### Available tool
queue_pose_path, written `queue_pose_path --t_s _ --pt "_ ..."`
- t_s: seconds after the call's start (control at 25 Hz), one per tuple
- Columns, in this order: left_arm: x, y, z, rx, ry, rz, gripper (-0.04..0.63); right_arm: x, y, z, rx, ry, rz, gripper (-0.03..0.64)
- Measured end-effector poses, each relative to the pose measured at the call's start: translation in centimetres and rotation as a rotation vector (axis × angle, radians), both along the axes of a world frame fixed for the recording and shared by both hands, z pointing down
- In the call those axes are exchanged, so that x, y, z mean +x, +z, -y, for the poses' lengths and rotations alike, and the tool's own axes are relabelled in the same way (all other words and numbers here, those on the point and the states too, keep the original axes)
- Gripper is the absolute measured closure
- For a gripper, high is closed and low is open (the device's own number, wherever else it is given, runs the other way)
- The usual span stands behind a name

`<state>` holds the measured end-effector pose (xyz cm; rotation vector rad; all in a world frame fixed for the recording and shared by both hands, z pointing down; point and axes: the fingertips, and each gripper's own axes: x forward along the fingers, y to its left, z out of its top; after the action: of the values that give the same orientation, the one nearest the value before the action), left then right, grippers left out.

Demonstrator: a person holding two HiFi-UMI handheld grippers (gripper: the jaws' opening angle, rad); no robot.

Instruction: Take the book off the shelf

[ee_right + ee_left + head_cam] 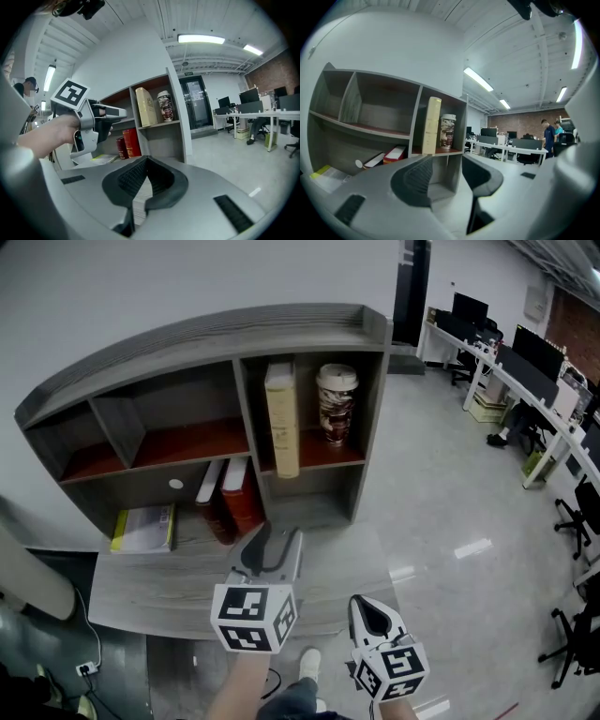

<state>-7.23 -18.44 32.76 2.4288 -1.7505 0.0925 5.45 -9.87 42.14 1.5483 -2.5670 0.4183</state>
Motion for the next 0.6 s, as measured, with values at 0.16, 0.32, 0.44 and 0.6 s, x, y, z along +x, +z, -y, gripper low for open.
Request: queue_pose_path --t_s 0.16,0.32,0.44,0.6 --pt "-0.1 0.2 1.6 -0.012 -0.001 0.004 0.420 -0.4 0.4 1.3 -0.015 -0.005 0.008 0.609" --pt "-0.4 0.6 3.3 -0.022 -0.010 0.003 0.421 -0.4 0.7 2.4 -0.023 -0.004 -0.001 0.609" --pt "-0.6 1.0 4.5 -0.031 -0.015 0.003 0.420 -0.3 1.0 3.3 -0.034 0.004 -0.005 0.609" --pt "-0.7 1.2 6.0 -0.030 -0.014 0.018 0.420 -0.5 1.0 4.7 -0.040 0.008 -0.004 0.609"
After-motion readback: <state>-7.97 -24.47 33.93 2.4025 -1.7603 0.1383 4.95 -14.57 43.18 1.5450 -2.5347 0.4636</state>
